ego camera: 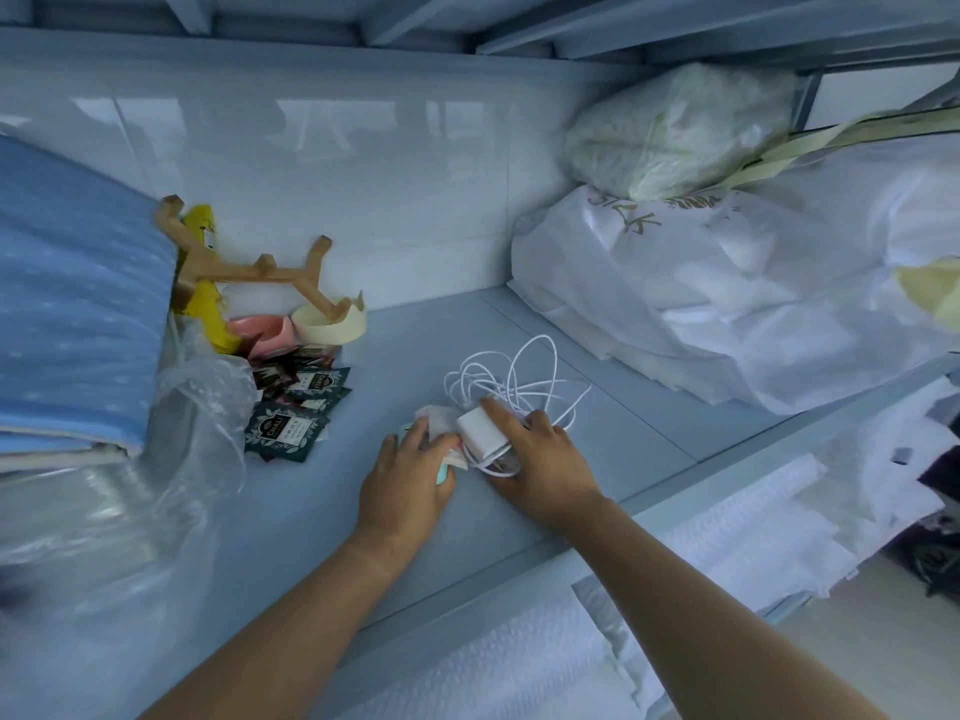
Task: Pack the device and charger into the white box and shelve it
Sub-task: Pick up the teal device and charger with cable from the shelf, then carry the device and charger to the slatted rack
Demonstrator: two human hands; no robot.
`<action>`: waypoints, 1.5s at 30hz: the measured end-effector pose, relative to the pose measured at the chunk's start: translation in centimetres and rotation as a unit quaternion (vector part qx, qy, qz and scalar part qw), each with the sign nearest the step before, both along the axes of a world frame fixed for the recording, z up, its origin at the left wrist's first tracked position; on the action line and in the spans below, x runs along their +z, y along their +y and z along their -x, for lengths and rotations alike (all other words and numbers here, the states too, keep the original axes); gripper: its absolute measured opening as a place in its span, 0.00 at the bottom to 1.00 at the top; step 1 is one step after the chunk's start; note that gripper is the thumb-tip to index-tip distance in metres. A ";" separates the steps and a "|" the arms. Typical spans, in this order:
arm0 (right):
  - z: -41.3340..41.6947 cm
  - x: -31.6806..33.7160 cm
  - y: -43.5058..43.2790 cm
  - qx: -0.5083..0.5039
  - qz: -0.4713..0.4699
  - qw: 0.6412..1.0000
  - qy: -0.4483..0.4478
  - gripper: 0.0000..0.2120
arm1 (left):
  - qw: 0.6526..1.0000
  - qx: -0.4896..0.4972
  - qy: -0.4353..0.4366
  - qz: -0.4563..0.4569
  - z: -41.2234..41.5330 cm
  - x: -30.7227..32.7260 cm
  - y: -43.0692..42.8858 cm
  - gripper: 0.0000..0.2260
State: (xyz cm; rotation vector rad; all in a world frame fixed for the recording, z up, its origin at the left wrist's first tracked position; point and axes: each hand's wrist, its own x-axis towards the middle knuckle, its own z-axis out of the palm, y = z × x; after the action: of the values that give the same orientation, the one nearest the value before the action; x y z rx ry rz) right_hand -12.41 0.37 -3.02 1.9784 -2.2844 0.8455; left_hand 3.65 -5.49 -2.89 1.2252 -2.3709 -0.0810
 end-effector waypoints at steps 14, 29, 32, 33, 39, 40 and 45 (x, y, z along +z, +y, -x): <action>3.8 1.3 8.3 -0.141 0.108 0.983 -0.055 0.34 | 0.980 -0.170 0.050 0.087 5.9 3.0 5.5 0.19; 14.1 1.0 32.2 -0.324 0.227 0.911 -0.115 0.34 | 0.893 -0.426 0.031 0.145 22.9 3.8 23.9 0.20; 16.6 0.6 39.7 -0.375 0.232 0.890 -0.116 0.34 | 0.868 -0.474 0.040 0.139 27.2 3.6 30.7 0.18; 17.5 0.4 42.4 -0.393 0.230 0.883 -0.118 0.34 | 0.860 -0.491 0.045 0.130 28.7 3.5 33.2 0.17; 21.4 -0.7 58.4 -0.494 0.225 0.831 -0.121 0.34 | 0.810 -0.577 0.079 0.068 36.1 1.8 48.2 0.16; 21.9 -0.9 61.0 -0.511 0.228 0.820 -0.122 0.34 | 0.799 -0.593 0.086 0.055 37.1 1.4 50.8 0.17; 23.0 -1.5 72.7 -0.597 0.234 0.761 -0.100 0.34 | 0.741 -0.665 0.093 0.005 40.7 0.2 62.5 0.18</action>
State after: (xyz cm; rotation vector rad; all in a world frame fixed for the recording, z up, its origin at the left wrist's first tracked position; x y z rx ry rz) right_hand -35.44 73.12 -4.53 0.0480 -2.3768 1.1989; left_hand -37.05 56.97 -2.68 -0.6791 -2.5099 -0.5881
